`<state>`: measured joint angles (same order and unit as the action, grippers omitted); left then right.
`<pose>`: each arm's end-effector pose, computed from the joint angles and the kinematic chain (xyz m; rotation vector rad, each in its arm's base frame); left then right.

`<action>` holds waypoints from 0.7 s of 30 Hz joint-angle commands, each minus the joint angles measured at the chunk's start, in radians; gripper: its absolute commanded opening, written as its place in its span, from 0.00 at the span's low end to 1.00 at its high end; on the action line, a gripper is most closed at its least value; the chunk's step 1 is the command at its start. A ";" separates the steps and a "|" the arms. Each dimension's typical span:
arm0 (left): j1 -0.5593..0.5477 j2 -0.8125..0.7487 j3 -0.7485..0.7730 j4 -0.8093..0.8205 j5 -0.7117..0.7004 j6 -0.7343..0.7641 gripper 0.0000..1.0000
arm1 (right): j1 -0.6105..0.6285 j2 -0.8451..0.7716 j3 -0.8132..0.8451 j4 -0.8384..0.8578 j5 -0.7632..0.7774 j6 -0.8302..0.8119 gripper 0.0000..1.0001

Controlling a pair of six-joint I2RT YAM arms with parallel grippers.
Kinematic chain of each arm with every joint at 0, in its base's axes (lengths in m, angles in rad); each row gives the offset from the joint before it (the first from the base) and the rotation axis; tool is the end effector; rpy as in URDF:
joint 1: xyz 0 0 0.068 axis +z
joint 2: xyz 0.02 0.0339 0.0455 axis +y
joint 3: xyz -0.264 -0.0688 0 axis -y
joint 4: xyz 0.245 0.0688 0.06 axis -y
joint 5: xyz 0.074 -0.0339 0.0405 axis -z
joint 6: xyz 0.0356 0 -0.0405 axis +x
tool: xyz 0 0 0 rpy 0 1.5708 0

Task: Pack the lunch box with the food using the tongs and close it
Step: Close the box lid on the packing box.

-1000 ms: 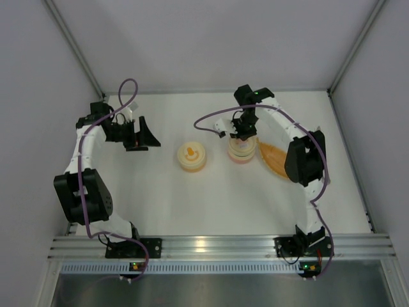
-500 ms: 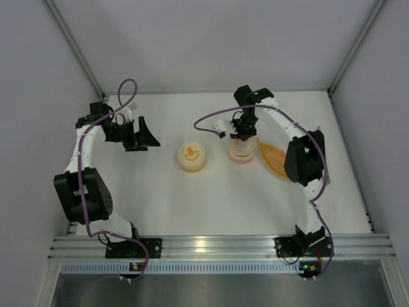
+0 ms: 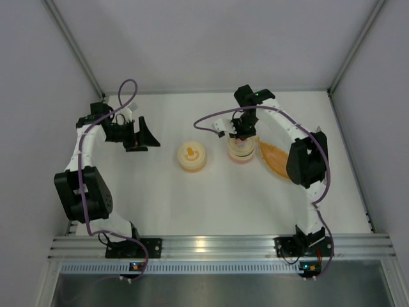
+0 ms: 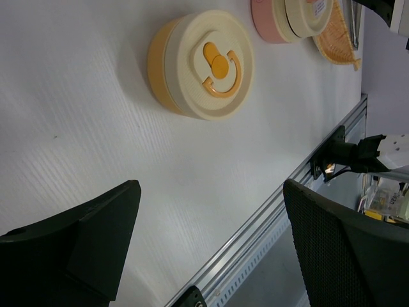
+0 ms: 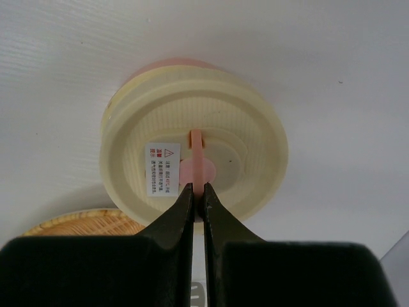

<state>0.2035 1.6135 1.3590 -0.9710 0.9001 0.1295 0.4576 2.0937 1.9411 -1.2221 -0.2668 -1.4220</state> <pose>0.3151 0.0366 0.2832 0.1156 2.4546 -1.0959 0.3764 0.1958 0.2580 -2.3136 1.6440 0.2080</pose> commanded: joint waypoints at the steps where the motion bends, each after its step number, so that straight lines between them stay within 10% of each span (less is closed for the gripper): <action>1: 0.010 -0.001 0.028 0.023 0.023 0.016 0.98 | 0.015 -0.066 0.002 0.046 -0.048 0.006 0.00; 21: 0.011 -0.012 0.031 0.023 0.014 0.021 0.98 | 0.006 -0.054 -0.053 0.053 -0.029 -0.006 0.00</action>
<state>0.2054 1.6135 1.3594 -0.9707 0.8989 0.1307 0.4572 2.0815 1.8847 -1.2076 -0.2665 -1.4124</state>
